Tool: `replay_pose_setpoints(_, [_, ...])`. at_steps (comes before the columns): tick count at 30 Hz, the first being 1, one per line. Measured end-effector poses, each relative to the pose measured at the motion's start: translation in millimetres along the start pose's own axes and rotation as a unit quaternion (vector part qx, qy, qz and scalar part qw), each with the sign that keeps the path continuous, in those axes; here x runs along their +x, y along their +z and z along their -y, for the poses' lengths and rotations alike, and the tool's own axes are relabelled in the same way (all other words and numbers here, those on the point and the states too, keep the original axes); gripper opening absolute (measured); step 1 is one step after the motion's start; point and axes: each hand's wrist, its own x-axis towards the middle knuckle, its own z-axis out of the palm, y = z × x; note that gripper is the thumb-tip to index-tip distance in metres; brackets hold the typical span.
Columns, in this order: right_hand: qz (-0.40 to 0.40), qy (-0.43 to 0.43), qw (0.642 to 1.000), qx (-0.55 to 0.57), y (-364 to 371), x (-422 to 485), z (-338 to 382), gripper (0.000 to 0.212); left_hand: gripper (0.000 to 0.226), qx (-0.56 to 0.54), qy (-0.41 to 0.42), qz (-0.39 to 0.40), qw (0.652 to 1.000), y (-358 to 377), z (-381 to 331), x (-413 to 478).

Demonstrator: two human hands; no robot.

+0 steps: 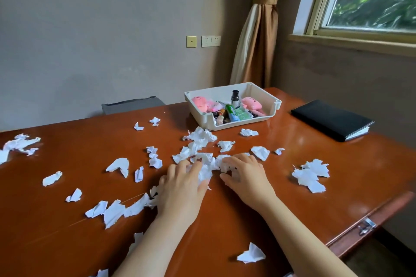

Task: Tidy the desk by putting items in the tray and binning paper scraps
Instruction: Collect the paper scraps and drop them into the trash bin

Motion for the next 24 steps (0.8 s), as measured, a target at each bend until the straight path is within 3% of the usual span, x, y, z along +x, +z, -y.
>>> replay_pose_setpoints(5, [-0.017, -0.028, 0.999, 0.038, 1, -1, -1, 0.015, 0.032, -0.075, 0.008, -0.011, 0.997, 1, 1, 5])
replay_pose_setpoints(8, [-0.026, -0.029, 0.999, 0.025, 0, -1, -1, 0.01, 0.038, -0.123, -0.012, -0.015, 0.992, -2, 2, 5])
replay_pose_setpoints(14, [-0.062, -0.004, 0.995, 0.073, -5, -4, 4, 0.007, 0.046, -0.193, -0.043, -0.058, 0.979, -5, 0, 6])
replay_pose_setpoints(21, [-0.082, 0.006, 0.991, 0.109, -6, -5, 3, 0.014, 0.046, -0.256, -0.009, -0.104, 0.961, -11, 4, 8])
replay_pose_setpoints(24, [-0.095, 0.004, 0.987, 0.126, -6, -6, 3, 0.015, 0.029, -0.26, 0.006, -0.131, 0.957, -9, 8, 8])
